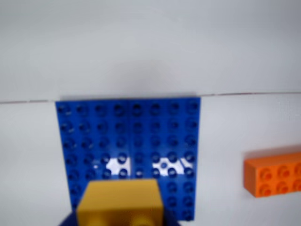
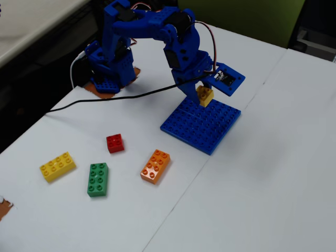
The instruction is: Pick up the 2x2 yellow block and go up the 8x8 blue block.
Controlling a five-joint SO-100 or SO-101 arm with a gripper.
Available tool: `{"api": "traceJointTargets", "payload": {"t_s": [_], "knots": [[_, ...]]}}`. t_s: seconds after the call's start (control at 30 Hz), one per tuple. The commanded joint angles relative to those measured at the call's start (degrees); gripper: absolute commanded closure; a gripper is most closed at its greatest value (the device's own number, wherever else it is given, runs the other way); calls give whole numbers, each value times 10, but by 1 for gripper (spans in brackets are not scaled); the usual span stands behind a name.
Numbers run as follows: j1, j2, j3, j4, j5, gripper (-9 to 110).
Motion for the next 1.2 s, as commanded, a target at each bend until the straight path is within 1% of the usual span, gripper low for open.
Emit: {"api": "traceJointTargets", "payload": {"t_s": [0.0,0.23,0.83,1.17], "knots": [[-10,5,-25,28,-2,101],[-18,5,-25,43,4,101],[-28,3,-27,12,12,101],[-30,18,-27,22,17,101]]}}
